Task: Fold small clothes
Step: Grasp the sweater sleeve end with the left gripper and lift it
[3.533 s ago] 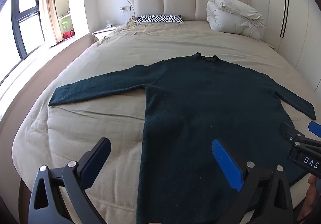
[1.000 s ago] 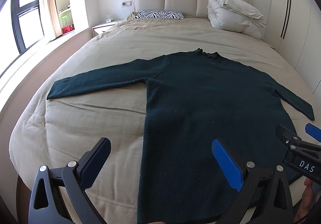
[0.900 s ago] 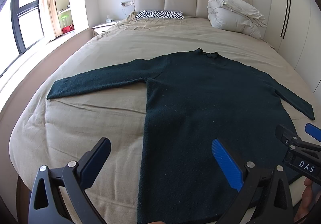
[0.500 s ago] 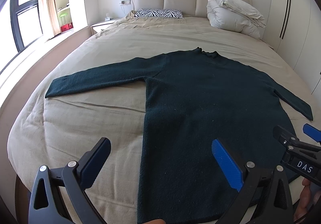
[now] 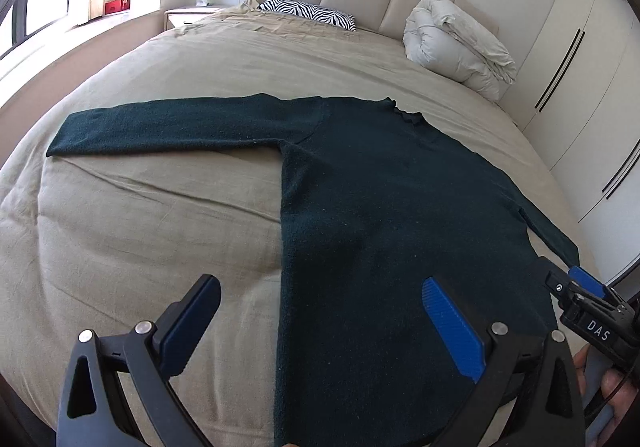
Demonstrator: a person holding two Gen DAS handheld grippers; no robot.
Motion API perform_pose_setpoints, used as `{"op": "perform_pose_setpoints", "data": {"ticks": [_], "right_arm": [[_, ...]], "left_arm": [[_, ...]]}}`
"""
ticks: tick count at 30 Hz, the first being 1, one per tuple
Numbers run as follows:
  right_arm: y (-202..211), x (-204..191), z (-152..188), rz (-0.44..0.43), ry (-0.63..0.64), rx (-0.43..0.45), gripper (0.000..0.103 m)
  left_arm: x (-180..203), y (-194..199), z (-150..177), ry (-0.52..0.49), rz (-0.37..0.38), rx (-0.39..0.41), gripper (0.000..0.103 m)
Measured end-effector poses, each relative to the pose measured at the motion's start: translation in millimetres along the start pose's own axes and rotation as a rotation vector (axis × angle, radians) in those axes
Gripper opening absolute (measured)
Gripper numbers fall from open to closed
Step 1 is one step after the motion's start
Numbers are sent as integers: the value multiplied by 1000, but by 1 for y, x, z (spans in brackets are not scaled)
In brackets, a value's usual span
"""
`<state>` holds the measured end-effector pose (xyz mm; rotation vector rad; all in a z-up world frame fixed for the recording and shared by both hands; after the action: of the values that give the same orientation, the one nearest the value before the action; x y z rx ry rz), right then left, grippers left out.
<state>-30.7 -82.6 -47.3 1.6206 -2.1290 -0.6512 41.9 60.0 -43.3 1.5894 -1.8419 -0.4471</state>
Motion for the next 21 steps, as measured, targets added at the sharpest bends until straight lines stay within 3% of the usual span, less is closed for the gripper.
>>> {"op": "perform_pose_setpoints", "data": {"ticks": [3,6,11,13,15,17,21], "right_arm": [[2,1,-14,-32,-41,58,103],[0,4,-29,-61,-98,90,103],[-13,-5,-48,-121,-112,69,103],[-20,-13,-53,-145,-112,60,103],[-26,-21,-56,-182,-124,48,102],[-35,-30,-59,-212,-135,31,97],[-55,-52,-61,-259,-109,-16,78]], "left_arm": [[-28,-10,-6,24,-66,-5,103],[-80,-19,-13,232,-64,-66,103],[-183,-21,-39,553,-5,86,103],[-229,-31,-46,718,45,130,98],[-269,-42,-49,857,63,170,86],[-298,-55,-52,962,78,195,81],[-332,-77,-46,1129,70,233,81]]}}
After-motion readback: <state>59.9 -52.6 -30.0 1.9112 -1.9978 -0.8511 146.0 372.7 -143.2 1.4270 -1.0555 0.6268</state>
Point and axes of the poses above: each gripper's, at about its wrist camera, not at the fingertips, and y roughly against the way its jaws point, x to its right, z to its underside, the point moved 2 cm from there along -y, roughly the way its jaws point, and after that the axes turned 9 degrees about x, right-handed, at the moved point
